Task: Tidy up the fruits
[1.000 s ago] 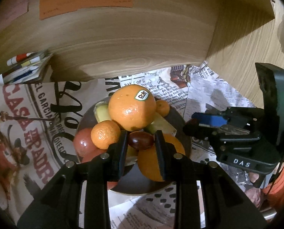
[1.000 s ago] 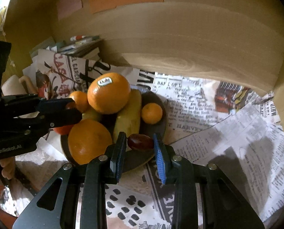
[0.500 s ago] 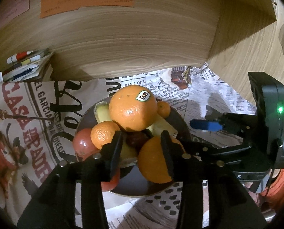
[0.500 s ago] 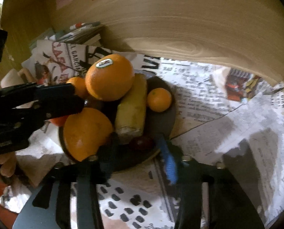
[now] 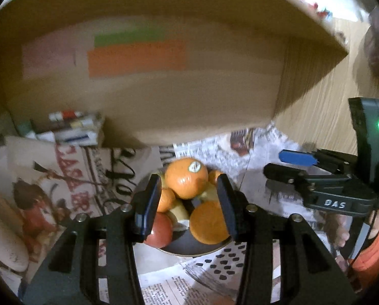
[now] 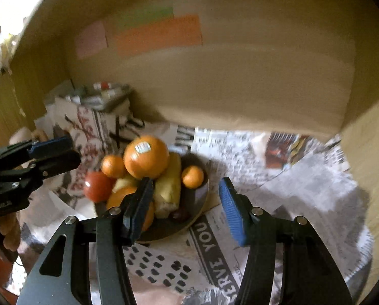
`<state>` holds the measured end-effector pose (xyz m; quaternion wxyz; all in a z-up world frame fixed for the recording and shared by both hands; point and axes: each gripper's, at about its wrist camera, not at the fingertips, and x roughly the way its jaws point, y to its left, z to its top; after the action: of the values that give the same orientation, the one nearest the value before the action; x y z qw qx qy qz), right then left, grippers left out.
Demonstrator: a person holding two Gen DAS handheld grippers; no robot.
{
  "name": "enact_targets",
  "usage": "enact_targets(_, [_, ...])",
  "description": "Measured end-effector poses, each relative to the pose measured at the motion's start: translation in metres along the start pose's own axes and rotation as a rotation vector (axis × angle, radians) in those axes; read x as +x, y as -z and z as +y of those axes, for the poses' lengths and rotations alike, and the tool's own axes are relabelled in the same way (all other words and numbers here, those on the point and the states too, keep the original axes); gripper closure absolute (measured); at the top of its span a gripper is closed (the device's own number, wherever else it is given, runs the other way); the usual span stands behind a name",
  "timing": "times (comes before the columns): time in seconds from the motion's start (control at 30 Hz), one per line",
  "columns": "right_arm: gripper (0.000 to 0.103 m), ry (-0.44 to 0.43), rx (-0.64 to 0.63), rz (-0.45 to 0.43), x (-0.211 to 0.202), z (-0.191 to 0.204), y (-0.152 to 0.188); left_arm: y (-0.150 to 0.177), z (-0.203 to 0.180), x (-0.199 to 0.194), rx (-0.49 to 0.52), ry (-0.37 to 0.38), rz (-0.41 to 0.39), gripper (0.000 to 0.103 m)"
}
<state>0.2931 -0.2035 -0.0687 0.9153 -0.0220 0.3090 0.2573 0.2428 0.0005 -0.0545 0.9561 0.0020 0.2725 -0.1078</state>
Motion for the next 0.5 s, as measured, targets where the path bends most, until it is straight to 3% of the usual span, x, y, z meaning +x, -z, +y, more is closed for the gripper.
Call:
enact_targets(0.27, [0.052,0.021,-0.028,-0.199,-0.078,0.039,-0.008,-0.005,-0.004,-0.072,-0.024,-0.048,-0.189,0.057])
enact_targets(0.5, [0.051,0.027,-0.029,-0.315,-0.121,0.069,0.002,0.006,-0.017,-0.127,-0.010,-0.098,-0.325,0.044])
